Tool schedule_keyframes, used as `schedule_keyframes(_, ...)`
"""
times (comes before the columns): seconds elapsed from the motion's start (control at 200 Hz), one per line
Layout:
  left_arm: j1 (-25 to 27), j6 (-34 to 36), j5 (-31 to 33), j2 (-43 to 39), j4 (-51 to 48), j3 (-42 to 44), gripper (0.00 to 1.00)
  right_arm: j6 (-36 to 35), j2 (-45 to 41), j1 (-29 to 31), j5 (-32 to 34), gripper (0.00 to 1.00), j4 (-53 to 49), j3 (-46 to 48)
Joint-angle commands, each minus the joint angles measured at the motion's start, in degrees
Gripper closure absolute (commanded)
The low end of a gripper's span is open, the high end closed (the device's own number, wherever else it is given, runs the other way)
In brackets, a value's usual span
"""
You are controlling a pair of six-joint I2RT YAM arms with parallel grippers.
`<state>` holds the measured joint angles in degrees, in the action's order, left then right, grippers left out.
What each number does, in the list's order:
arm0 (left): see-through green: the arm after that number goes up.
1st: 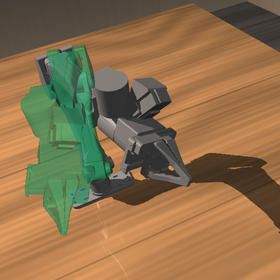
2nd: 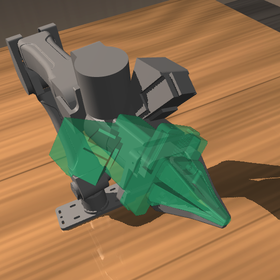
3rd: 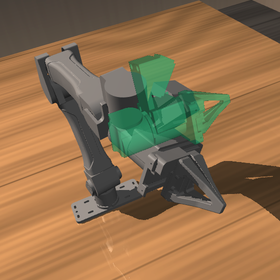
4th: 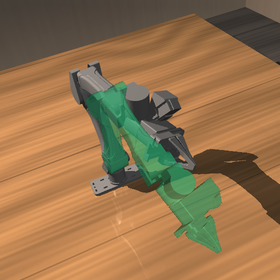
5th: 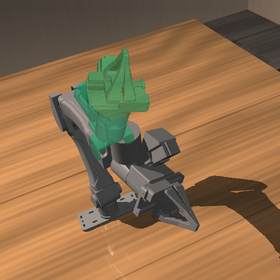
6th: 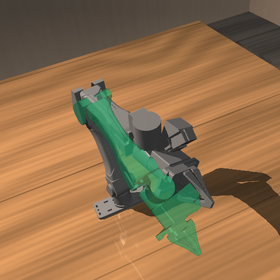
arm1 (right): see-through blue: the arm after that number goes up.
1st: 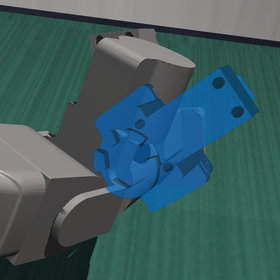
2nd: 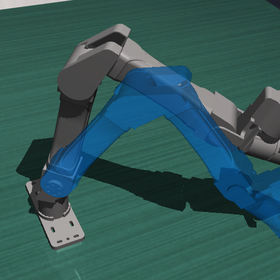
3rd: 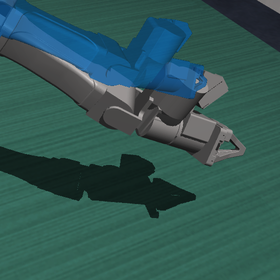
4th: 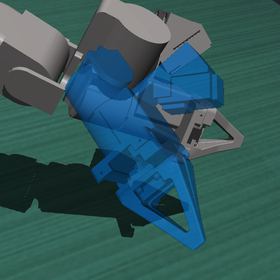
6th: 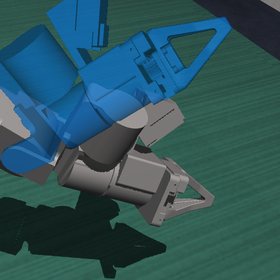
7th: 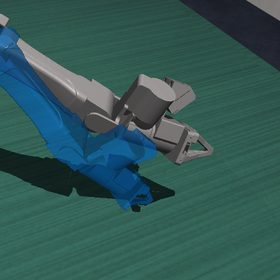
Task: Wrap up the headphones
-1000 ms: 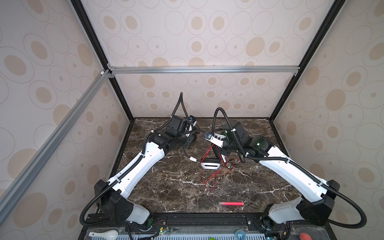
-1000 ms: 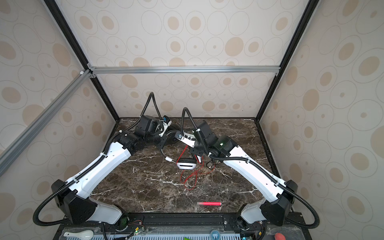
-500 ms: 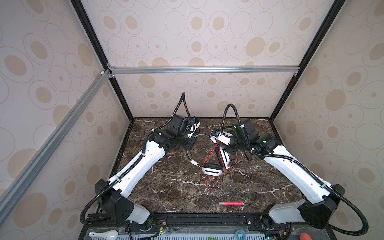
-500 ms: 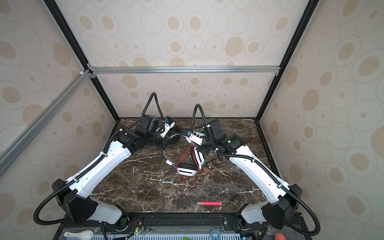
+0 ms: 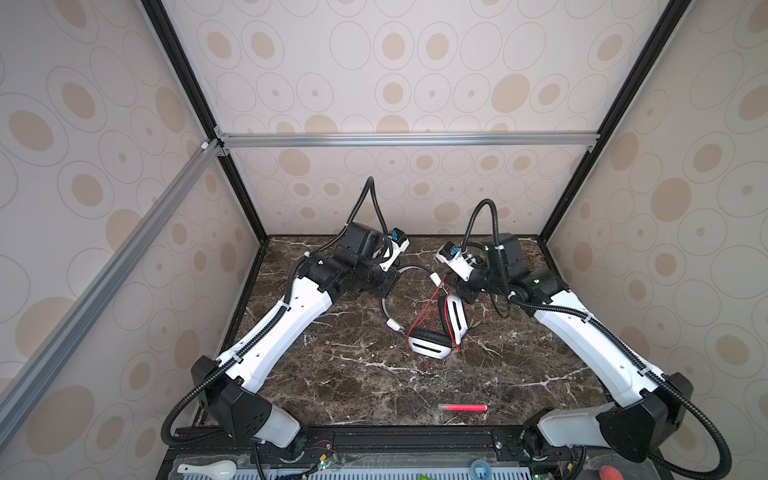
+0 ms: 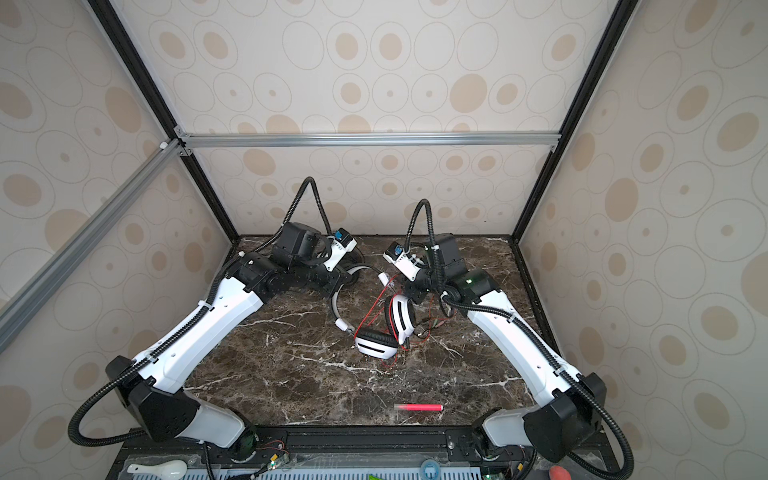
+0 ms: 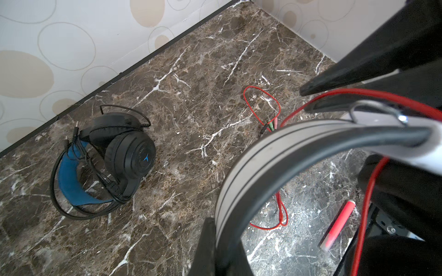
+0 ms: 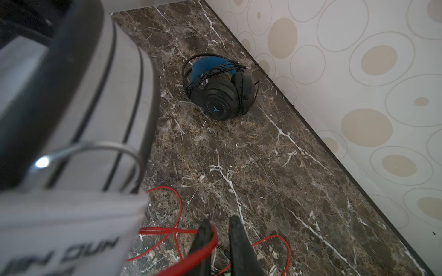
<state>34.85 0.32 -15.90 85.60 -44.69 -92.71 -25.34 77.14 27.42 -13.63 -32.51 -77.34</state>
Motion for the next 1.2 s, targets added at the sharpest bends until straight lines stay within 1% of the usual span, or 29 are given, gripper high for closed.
schedule_keyframes(0.0,0.23,-2.33,-4.66,0.05,3.26,-4.36,1.00,2.47,-1.55,-0.74,-3.40,0.80,2.71,0.87)
schedule_keyframes(0.205,0.23,-2.09,-4.72,0.88,3.90,-4.90,1.00,3.28,-2.41,-1.46,-3.85,0.72,3.74,1.05)
schedule_keyframes(0.405,0.23,-1.64,-4.27,0.46,4.23,-4.34,1.00,3.52,-2.99,-2.88,-5.03,0.70,3.70,0.34)
schedule_keyframes(0.495,0.22,-1.81,-4.03,0.19,4.64,-4.33,1.00,3.49,-2.71,-3.26,-4.32,0.70,3.64,0.41)
schedule_keyframes(0.56,0.18,-2.25,-4.02,-0.17,5.25,-4.43,1.00,4.58,-2.99,-4.13,-3.81,0.71,4.88,1.33)
schedule_keyframes(0.795,-0.31,-3.63,-5.43,-0.09,6.47,-4.94,1.00,12.28,-6.50,-9.14,-4.04,0.76,13.74,6.54)
schedule_keyframes(0.97,-0.36,-3.50,-5.34,0.52,6.56,-5.47,1.00,15.43,-7.75,-11.02,-4.07,0.81,17.70,8.46)
schedule_keyframes(1.13,-0.46,-3.47,-4.78,0.70,6.71,-5.73,1.00,17.86,-9.13,-11.07,-3.09,0.89,20.59,10.30)
schedule_keyframes(1.15,-0.41,-3.48,-4.54,0.77,6.59,-5.73,1.00,18.14,-9.32,-12.64,-3.55,0.91,21.14,10.68)
schedule_keyframes(1.195,-0.47,-3.39,-4.27,0.72,6.55,-5.74,1.00,18.51,-9.62,-12.94,-4.08,0.93,21.61,11.13)
